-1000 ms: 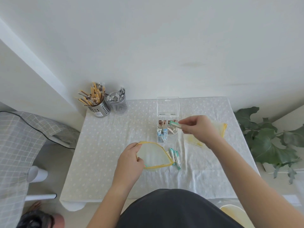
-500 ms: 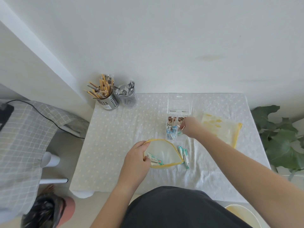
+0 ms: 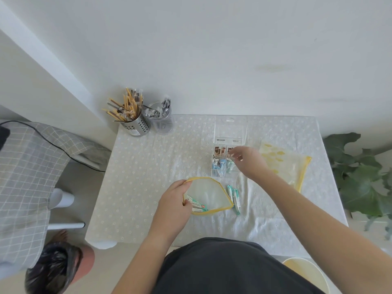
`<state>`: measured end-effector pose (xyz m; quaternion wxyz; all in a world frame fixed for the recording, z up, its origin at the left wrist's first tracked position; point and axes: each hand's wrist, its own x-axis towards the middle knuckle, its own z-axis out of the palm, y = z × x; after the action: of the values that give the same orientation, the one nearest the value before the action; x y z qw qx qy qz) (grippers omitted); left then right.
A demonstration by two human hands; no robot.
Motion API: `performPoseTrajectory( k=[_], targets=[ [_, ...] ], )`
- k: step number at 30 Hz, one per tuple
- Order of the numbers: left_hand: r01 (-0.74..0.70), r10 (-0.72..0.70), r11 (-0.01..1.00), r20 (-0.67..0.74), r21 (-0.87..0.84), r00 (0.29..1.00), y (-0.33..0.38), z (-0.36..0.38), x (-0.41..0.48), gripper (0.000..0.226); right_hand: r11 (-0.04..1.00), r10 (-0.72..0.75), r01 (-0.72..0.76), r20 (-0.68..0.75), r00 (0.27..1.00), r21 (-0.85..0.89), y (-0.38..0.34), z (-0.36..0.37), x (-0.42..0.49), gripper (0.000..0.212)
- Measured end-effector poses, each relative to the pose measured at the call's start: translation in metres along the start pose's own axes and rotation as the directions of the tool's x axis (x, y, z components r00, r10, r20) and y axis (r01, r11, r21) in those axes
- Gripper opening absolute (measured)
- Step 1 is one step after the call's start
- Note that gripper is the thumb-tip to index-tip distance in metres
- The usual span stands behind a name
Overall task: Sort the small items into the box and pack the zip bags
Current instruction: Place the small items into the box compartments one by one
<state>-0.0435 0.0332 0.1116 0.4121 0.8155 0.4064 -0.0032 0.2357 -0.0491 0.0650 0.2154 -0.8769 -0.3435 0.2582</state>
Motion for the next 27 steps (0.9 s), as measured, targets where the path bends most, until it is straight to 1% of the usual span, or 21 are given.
performPoseTrajectory(
  k=[2, 3, 5, 8, 9, 11, 13, 15, 17, 19, 22, 27],
  targets=[
    [-0.012, 0.012, 1.000, 0.017, -0.001, 1.000, 0.004, 0.002, 0.000, 0.066, 0.991, -0.017, 0.019, -0.017, 1.000, 0.136, -0.013, -0.016, -0.022, 0.026],
    [-0.016, 0.017, 1.000, 0.022, -0.004, 1.000, 0.007, 0.003, -0.001, 0.066, 0.983, -0.035, 0.032, 0.011, 0.999, 0.181, -0.022, -0.025, -0.035, 0.023],
    [-0.041, 0.041, 0.999, 0.026, -0.008, 0.999, 0.012, 0.005, -0.002, 0.067, 0.974, -0.078, 0.044, 0.148, 0.986, 0.221, -0.041, -0.042, -0.061, 0.019],
    [-0.096, 0.097, 0.995, 0.044, -0.018, 0.994, 0.021, 0.007, -0.009, 0.068, 0.964, -0.147, 0.050, 0.370, 0.917, 0.260, -0.058, -0.047, -0.090, 0.020],
    [-0.108, 0.109, 0.994, 0.054, -0.026, 0.993, 0.024, 0.007, -0.012, 0.068, 0.969, -0.152, 0.049, 0.423, 0.893, 0.243, -0.060, -0.042, -0.095, 0.024],
    [-0.128, 0.130, 0.991, 0.074, -0.035, 0.989, 0.031, 0.006, -0.018, 0.069, 0.988, -0.124, 0.060, 0.497, 0.859, 0.144, -0.062, -0.028, -0.100, 0.037],
    [-0.151, 0.154, 0.988, 0.091, -0.046, 0.984, 0.037, 0.007, -0.022, 0.071, 0.998, -0.070, 0.064, 0.523, 0.849, 0.029, -0.062, -0.009, -0.099, 0.049],
    [-0.170, 0.175, 0.983, 0.099, -0.064, 0.980, 0.041, 0.006, -0.026, 0.073, 0.996, -0.032, 0.069, 0.550, 0.834, -0.047, -0.061, 0.008, -0.096, 0.059],
    [-0.190, 0.195, 0.980, 0.095, -0.063, 0.976, 0.043, 0.005, -0.030, 0.073, 0.990, 0.002, 0.079, 0.585, 0.811, -0.113, -0.062, 0.024, -0.094, 0.064],
    [-0.208, 0.213, 0.976, 0.087, -0.060, 0.973, 0.045, 0.004, -0.034, 0.072, 0.984, 0.044, 0.070, 0.608, 0.793, -0.162, -0.062, 0.038, -0.092, 0.065],
    [-0.219, 0.220, 0.975, 0.071, -0.029, 0.973, 0.046, 0.002, -0.037, 0.069, 0.980, 0.072, 0.059, 0.617, 0.784, -0.189, -0.056, 0.050, -0.091, 0.067],
    [-0.241, 0.239, 0.970, 0.059, 0.035, 0.969, 0.046, 0.002, -0.044, 0.068, 0.991, 0.099, -0.020, 0.631, 0.769, -0.131, -0.052, 0.056, -0.093, 0.073]
  ],
)
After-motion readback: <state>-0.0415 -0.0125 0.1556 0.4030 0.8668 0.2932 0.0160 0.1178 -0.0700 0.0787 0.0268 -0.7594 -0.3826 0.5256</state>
